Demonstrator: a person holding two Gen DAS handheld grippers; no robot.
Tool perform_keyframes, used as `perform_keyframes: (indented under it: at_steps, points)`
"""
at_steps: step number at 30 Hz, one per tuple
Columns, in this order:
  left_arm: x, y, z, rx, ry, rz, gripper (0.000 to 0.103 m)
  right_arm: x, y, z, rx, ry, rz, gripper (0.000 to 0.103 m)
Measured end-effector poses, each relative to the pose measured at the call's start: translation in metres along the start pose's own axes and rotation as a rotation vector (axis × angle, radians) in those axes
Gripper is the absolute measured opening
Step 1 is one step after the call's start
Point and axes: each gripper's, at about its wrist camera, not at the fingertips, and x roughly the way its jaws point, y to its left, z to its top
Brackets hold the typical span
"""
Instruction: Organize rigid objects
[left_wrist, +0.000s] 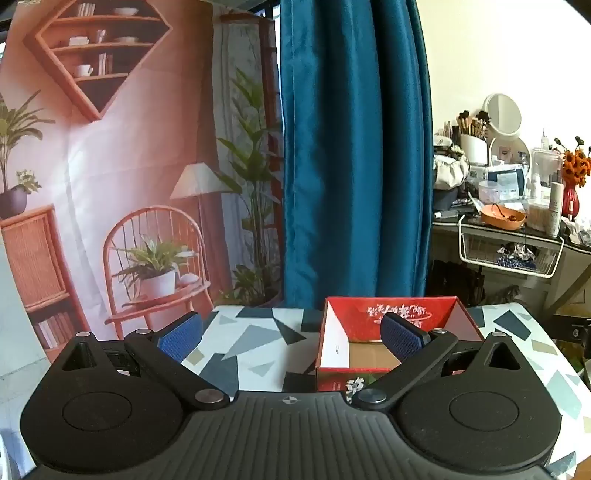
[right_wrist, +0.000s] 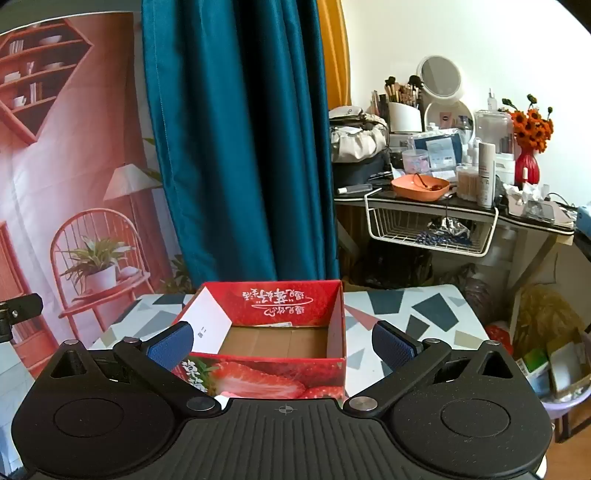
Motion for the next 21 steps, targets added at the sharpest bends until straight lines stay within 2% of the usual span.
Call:
perform_keyframes:
  at_steps: [2, 5, 7, 21]
  points:
    - [0.003, 0.009, 0.002, -0.038, 0.015, -0.006, 0.103, 0.000, 0.000, 0.001, -0.002, 0.001, 0.001, 0.103]
    - [-0.008, 0.002, 0.002, -0.016, -0.015, 0.014, 0.103, -0.001, 0.001, 0.003, -0.008, -0.009, 0.004, 0.103]
    - [-0.003, 0.003, 0.004, -0.020, 0.013, 0.008, 0.103, -0.001, 0.001, 0.004, -0.006, -0.010, 0.006, 0.103]
    - [0.000, -0.002, 0.001, -0.004, 0.004, 0.036, 0.103, 0.000, 0.001, 0.006, -0.005, -0.011, -0.006, 0.103]
